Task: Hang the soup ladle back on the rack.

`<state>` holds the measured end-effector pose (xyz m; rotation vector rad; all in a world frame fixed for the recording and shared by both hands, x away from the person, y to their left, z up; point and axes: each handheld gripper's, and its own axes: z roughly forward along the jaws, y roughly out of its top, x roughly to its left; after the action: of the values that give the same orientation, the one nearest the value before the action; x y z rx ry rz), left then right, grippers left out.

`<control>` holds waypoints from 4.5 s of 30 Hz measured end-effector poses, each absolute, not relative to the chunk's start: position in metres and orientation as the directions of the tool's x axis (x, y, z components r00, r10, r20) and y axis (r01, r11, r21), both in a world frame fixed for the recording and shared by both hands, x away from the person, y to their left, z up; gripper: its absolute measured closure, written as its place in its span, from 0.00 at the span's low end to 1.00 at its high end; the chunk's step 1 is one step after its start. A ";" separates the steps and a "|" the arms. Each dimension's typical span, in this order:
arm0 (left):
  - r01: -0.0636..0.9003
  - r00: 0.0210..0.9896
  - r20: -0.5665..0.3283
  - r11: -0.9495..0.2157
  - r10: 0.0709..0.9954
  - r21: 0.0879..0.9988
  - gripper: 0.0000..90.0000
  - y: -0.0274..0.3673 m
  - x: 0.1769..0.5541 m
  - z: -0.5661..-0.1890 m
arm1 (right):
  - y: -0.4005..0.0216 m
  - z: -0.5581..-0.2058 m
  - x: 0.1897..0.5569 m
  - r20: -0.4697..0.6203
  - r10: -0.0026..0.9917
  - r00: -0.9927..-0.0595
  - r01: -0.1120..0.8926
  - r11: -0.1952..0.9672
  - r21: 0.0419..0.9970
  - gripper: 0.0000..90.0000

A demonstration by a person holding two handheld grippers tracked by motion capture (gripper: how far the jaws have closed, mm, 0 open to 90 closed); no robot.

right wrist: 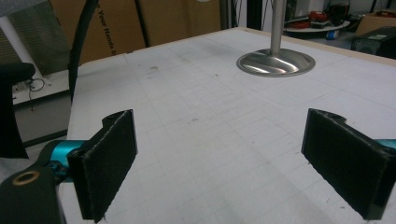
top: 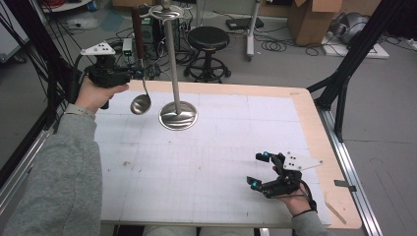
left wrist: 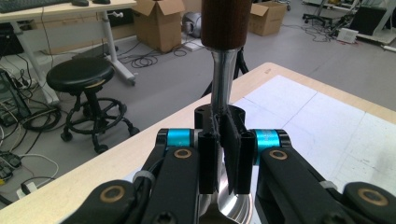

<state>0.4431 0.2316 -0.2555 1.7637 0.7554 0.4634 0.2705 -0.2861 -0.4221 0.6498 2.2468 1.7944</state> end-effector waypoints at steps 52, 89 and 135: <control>0.245 0.711 -0.018 -0.224 0.703 0.943 0.62 0.203 0.440 -0.252 | -0.285 -0.424 0.269 0.113 0.439 -0.891 0.214 0.187 0.959 0.11; 0.112 0.827 0.011 -0.184 0.562 0.977 0.02 0.216 0.335 -0.361 | -0.281 -0.419 0.277 0.121 0.458 -0.881 0.209 0.146 0.967 0.11; 0.244 0.691 -0.051 -0.166 0.721 0.955 0.02 0.263 0.285 -0.424 | -0.294 -0.415 0.279 0.090 0.596 -0.798 0.185 0.100 0.978 0.11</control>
<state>0.2849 0.2631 -0.4237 1.7305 0.7771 0.5067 0.2787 -0.2940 -0.4146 0.7694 2.0561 1.7463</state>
